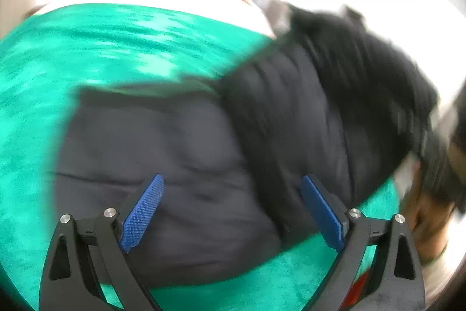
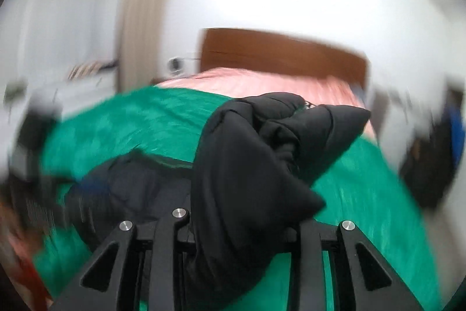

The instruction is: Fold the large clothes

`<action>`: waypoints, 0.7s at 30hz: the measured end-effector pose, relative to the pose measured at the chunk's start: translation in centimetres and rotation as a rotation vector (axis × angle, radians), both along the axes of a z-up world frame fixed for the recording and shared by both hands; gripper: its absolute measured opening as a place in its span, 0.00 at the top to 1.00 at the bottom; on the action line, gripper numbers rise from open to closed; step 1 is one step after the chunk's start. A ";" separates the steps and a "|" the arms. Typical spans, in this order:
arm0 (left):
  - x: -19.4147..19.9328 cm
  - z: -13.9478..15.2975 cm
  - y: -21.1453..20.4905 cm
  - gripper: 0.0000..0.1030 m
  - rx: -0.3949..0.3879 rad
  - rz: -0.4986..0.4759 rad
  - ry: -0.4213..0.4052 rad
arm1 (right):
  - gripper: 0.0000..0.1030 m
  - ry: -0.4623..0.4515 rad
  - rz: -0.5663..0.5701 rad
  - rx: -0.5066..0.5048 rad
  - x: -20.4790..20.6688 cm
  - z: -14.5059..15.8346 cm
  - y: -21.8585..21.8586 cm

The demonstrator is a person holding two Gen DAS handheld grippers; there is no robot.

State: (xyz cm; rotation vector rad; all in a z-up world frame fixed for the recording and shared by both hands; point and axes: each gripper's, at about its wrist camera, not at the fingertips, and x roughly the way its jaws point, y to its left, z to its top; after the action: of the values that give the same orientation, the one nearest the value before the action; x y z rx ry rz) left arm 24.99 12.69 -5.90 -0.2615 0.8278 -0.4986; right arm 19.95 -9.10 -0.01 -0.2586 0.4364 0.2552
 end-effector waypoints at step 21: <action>8.0 -0.4 4.6 0.81 -0.070 0.006 0.148 | 0.45 -0.024 0.318 -0.311 -4.1 -8.4 17.3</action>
State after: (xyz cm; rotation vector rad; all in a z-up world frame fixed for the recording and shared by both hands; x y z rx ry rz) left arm 33.01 17.33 -6.28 -0.3686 0.9547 -0.5075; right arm 15.80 8.19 -8.45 -0.6370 0.4090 0.4953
